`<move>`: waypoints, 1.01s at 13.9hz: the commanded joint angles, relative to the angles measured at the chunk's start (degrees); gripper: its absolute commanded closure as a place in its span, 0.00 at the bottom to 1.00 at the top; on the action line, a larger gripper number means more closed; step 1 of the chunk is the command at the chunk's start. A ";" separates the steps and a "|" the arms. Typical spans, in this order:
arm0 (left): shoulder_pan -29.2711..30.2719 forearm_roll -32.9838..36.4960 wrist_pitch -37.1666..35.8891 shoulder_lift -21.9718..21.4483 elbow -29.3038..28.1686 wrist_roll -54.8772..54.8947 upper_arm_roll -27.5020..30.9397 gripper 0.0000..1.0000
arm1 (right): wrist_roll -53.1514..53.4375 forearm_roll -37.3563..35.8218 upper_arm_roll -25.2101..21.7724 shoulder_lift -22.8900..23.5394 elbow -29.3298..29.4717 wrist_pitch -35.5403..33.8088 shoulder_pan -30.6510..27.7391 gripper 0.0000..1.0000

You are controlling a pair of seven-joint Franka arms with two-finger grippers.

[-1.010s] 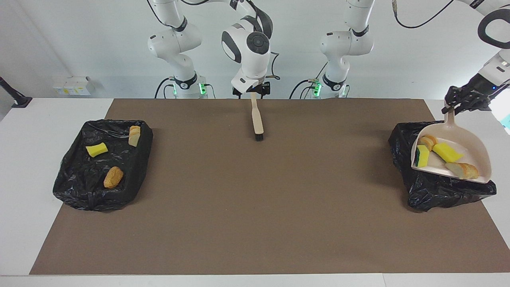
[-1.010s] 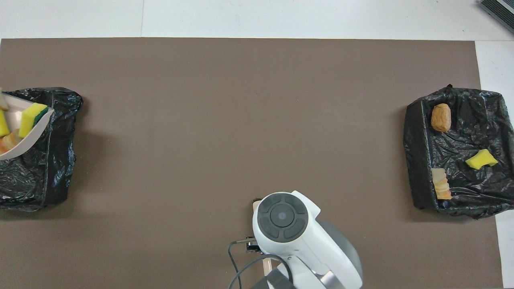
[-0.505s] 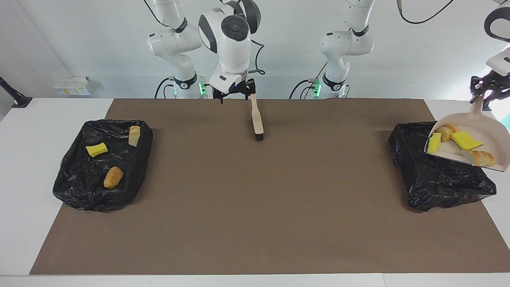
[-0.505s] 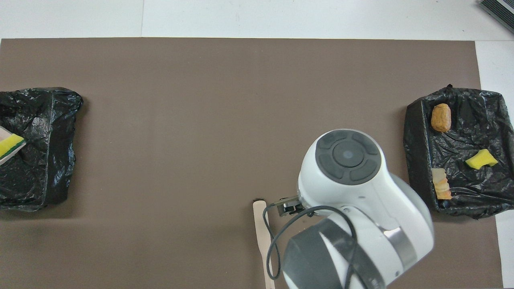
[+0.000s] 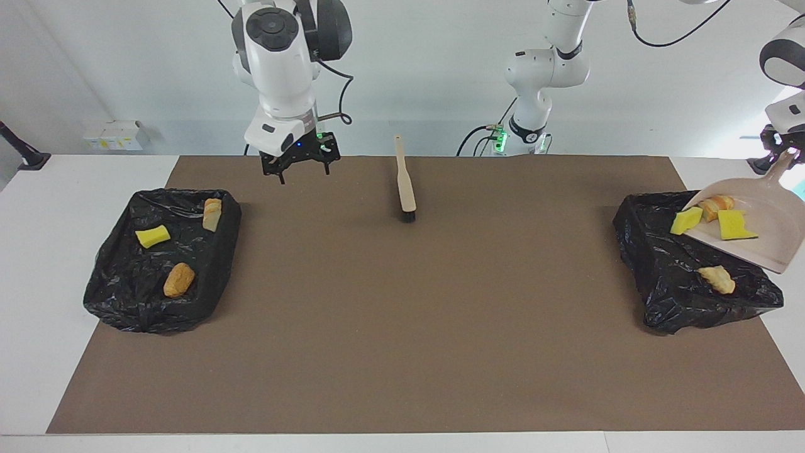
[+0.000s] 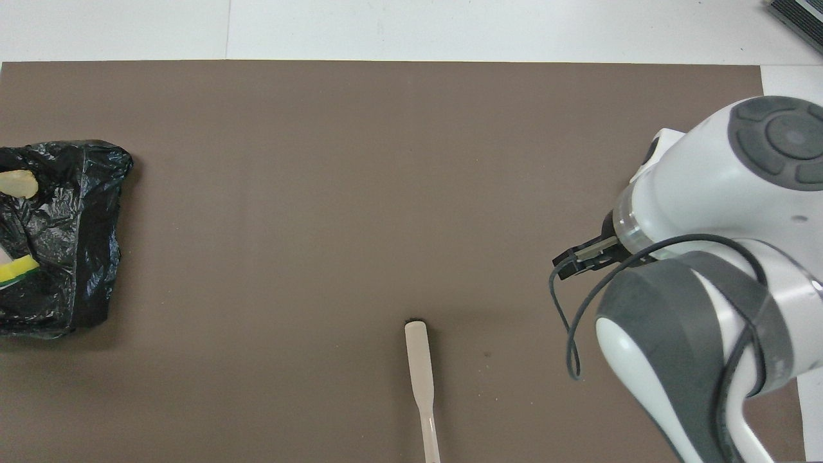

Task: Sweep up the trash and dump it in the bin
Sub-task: 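Bring the emptied dustpan back to the table center with the left gripper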

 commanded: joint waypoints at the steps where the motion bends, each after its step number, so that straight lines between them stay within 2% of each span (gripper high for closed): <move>1: -2.60 3.38 -4.64 0.68 2.57 1.06 0.34 1.00 | -2.55 -1.55 0.88 1.10 3.21 -1.03 -1.64 0.00; 4: -7.43 9.42 -9.65 2.70 6.60 1.23 0.07 1.00 | -1.94 -1.64 0.53 0.66 4.19 -0.67 -2.95 0.00; 6: -9.54 13.64 -9.49 3.58 7.40 4.38 -0.28 1.00 | -1.24 -1.64 -0.52 0.57 4.89 -0.67 -3.05 0.00; 10: -9.90 17.87 -7.91 3.67 7.41 7.63 -1.16 1.00 | 6.65 -1.55 -1.05 0.66 6.56 0.03 -3.13 0.00; 14: -9.90 19.20 -6.32 4.55 11.27 12.21 -1.33 1.00 | 7.20 -0.85 -2.63 0.66 8.67 -0.06 -5.15 0.00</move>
